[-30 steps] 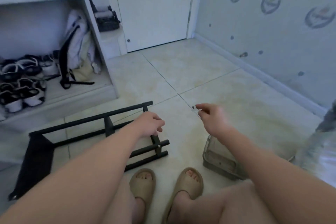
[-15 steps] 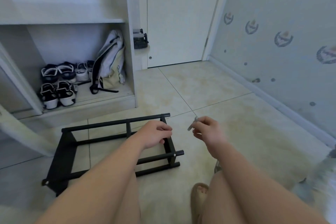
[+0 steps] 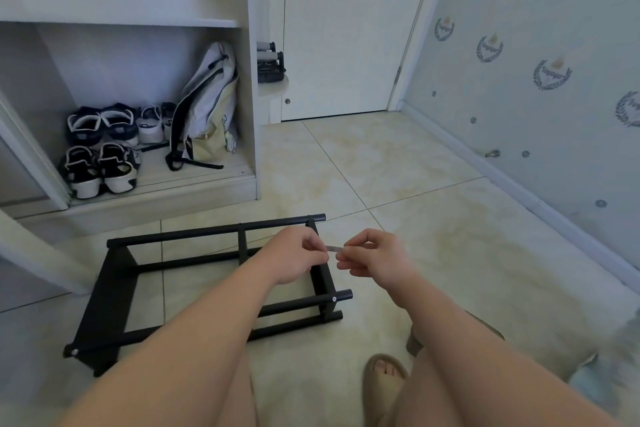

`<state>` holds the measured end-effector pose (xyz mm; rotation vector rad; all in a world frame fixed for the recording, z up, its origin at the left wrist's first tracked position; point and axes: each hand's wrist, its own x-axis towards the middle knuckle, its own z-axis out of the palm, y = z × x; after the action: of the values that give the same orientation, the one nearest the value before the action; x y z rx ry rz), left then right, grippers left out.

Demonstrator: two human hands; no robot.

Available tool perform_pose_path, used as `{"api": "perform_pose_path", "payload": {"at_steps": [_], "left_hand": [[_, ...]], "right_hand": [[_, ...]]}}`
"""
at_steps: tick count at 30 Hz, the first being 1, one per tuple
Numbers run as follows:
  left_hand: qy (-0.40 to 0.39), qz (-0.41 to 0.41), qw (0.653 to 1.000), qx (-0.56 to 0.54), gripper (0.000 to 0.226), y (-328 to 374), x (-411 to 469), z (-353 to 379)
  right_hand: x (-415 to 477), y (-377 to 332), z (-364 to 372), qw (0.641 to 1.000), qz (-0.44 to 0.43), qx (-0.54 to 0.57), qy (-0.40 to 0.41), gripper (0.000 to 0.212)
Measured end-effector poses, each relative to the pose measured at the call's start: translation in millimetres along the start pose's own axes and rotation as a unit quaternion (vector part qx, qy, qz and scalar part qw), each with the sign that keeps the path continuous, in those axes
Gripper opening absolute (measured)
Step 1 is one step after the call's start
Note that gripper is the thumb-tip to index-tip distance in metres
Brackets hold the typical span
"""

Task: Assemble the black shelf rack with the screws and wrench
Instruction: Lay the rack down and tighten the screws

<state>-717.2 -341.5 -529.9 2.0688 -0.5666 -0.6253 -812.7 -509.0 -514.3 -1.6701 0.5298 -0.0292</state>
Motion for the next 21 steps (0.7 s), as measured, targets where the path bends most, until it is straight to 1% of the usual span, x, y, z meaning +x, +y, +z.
{"api": "perform_pose_path", "payload": {"at_steps": [3,7,10,15,18,21], "left_hand": [[0.018,0.006,1.000,-0.007,0.015,0.8,8.8,1.4],[-0.036,0.019,0.999,-0.015,0.011,0.6,19.2,-0.4],[-0.040,0.020,0.998,-0.044,0.010,0.5,25.6,-1.8],[-0.003,0.002,0.998,-0.062,0.015,2.3,42.2,2.4],[-0.010,0.003,1.000,-0.026,0.014,2.9,53.3,5.2],[-0.065,0.008,0.995,0.070,0.018,1.3,65.5,4.0]], "right_hand": [[4.0,0.4,-6.1,1.000,0.012,-0.007,-0.010,0.008],[8.6,2.2,-14.5,0.999,0.028,0.010,-0.027,0.007],[14.0,4.5,-18.9,0.999,0.032,0.020,-0.036,0.006],[31.2,11.7,-17.1,0.997,0.017,-0.070,-0.013,0.006],[40.7,15.9,-13.1,0.996,0.020,-0.087,-0.021,0.006],[50.4,20.3,-10.0,0.992,0.020,-0.124,-0.029,0.003]]}}
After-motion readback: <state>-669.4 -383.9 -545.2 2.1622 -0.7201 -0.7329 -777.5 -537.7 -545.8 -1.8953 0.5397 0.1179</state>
